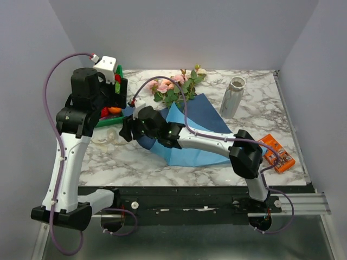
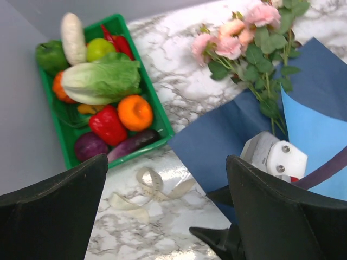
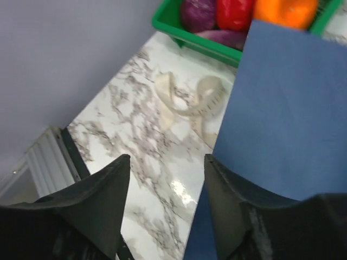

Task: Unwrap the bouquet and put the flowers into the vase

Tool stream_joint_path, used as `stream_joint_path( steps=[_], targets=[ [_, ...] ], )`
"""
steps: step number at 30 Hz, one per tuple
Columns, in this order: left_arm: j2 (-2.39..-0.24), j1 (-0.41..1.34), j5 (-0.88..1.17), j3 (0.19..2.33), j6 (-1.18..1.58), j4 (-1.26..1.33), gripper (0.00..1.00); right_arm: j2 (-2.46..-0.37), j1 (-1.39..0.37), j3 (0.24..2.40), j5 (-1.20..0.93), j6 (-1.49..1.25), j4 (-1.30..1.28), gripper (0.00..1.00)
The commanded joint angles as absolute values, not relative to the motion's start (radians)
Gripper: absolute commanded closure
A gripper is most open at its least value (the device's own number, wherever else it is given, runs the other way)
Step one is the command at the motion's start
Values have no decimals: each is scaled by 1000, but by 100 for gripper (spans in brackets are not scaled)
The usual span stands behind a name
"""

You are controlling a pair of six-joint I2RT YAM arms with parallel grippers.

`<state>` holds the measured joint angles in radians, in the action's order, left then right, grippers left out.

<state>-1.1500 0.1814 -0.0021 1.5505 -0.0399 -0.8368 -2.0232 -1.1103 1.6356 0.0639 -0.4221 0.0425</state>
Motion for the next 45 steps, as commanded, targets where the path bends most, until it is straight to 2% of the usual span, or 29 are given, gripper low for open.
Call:
stream_joint_path(
  steps=[1,4,8,13,14,15,18,23,29,33,39,45],
  targets=[
    [-1123,164,-140,1592,-57,-837,1,-2086,-1126,1767,-37,-396,25,30],
    [-1111,156,-141,1580,-63,-848,1,-2094,-1126,1787,-61,-379,23,26],
    [-1095,146,-150,1591,-67,-833,1,-1993,-1123,1702,-6,-351,25,19],
    [-1149,144,-57,1652,-48,-862,1,-1699,-1077,1472,144,-362,31,17],
    [-1161,144,-2,1652,-67,-876,1,-1648,-1065,1419,158,-368,47,17],
    [-1178,143,196,1651,-86,-911,1,-1584,-1040,1302,170,-373,61,18],
    [-1256,144,485,1586,-164,-954,1,-1364,-1006,1160,224,-354,87,18],
    [-1465,144,650,1474,-250,-959,1,-1088,-970,970,304,-340,55,18],
    [-1678,144,929,1586,-391,-1126,1,-922,-953,875,336,-376,6,18],
    [-1707,144,971,1589,-451,-1123,1,-847,-951,858,345,-391,3,19],
    [-1779,150,1054,1586,-673,-1292,1,-818,-951,865,351,-391,-44,20],
    [-1778,160,889,1480,-502,-1039,1,-798,-951,868,342,-394,-49,22]
  ],
)
